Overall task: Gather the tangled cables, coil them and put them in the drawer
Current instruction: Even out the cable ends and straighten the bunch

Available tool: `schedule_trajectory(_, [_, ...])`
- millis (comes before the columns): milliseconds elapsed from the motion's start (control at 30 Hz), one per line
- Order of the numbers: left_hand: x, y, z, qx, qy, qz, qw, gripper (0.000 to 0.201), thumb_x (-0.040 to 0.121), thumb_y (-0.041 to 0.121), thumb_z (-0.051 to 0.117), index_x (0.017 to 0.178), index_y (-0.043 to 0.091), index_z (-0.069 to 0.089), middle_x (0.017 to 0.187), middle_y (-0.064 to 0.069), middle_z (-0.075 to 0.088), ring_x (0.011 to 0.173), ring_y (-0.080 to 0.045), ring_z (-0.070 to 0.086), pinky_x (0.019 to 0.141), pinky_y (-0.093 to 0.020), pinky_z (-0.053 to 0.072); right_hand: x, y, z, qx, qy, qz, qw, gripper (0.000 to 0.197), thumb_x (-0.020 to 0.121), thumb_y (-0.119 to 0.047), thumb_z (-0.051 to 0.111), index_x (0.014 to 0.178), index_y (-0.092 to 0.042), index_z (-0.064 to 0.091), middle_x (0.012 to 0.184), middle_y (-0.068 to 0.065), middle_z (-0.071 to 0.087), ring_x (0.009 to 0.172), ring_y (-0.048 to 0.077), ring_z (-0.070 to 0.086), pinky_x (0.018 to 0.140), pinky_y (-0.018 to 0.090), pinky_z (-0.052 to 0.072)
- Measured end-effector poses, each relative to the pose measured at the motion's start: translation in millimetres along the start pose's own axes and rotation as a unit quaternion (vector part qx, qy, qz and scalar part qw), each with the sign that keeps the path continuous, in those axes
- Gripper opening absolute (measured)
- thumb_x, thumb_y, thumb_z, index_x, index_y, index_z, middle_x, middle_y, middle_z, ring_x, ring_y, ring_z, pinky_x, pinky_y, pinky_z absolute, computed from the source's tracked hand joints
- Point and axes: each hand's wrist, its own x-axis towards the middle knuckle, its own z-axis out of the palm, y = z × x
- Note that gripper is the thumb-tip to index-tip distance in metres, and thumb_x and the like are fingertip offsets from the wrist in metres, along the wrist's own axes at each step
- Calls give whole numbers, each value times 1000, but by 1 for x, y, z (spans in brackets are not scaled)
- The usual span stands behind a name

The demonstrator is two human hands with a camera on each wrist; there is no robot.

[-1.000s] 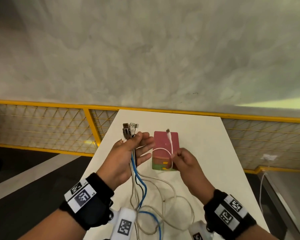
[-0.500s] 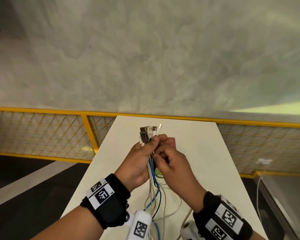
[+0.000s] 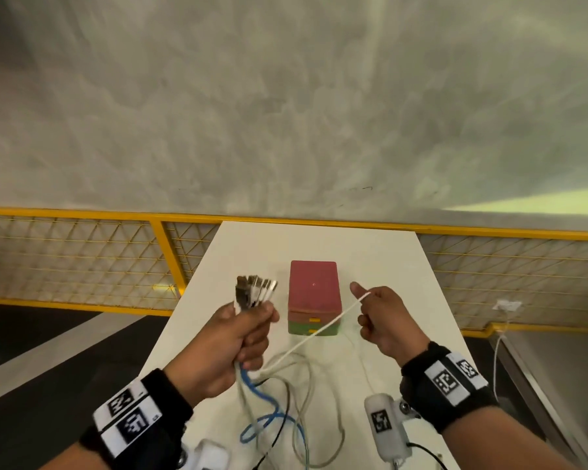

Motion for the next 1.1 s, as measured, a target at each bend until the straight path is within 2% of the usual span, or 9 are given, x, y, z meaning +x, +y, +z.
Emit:
schedule_trajectory(200, [-45,-30,-65,141,-36,-178,973,17,87,19,69,79,5,66,58,-6,27,38,-12,25,37,-18,23,-2,1,3,414,-50,115,902,26,92,12,25,87,-9,40,97,25,62,65,32,73,61,42,61])
schedule_trajectory(333, [-78,-37,-149,357,-41,-227,905,21,89,27,72,84,7,67,58,-19,47,38,-21,44,44,-27,44,-5,-7,1,379,-55,168,908,27,85,8,24,82,-7,45,91,16,65,72,26,70,68,41,54])
schedule_trajectory(433, [-77,-70,-290,368,-12,-270,890,33,71,44,84,85,16,71,68,-19,68,41,-41,54,52,-46,56,-8,-4,-2,321,-66,193,925,22,85,4,26,80,-7,45,90,15,65,70,26,69,76,46,52])
schedule_trajectory(567, [-80,2,-150,265,57,-147,951,23,80,23,79,73,5,67,58,-11,57,40,-23,35,35,-24,29,-11,8,3,279,-59,207,936,23,99,-7,37,83,-2,53,75,12,62,51,22,64,57,37,60])
schedule_trajectory(667, [-48,16,-62,176,68,4,982,31,67,31,82,83,11,66,68,-11,50,44,-10,27,38,-15,21,-14,15,18,262,-90,186,943,17,101,-10,39,95,-6,54,89,14,67,63,27,73,64,46,60])
schedule_trajectory(767, [-1,-7,-3,168,76,122,975,31,74,11,82,103,16,73,78,-3,65,40,-4,39,38,-13,32,-22,17,38,269,-149,168,936,18,101,-12,38,95,-8,55,101,19,70,85,33,72,90,56,49])
schedule_trajectory(867, [37,-37,37,252,62,139,956,32,69,18,84,99,14,73,93,-3,77,76,-11,73,71,-28,57,-31,12,55,263,-193,163,931,34,99,-14,34,98,-3,67,101,19,69,81,31,70,79,47,56])
schedule_trajectory(967, [57,-55,39,357,84,127,922,24,69,28,80,91,21,72,86,2,76,82,-12,72,73,-32,57,-32,11,54,292,-190,173,921,36,100,-16,33,110,-2,65,100,20,70,83,31,72,71,44,60])
schedule_trajectory(1100, [54,-57,28,412,33,104,905,19,70,23,75,89,20,71,85,1,75,79,-12,71,76,-38,58,-34,17,43,199,-217,200,934,37,97,-19,36,94,-6,70,95,18,73,87,31,68,97,57,44])
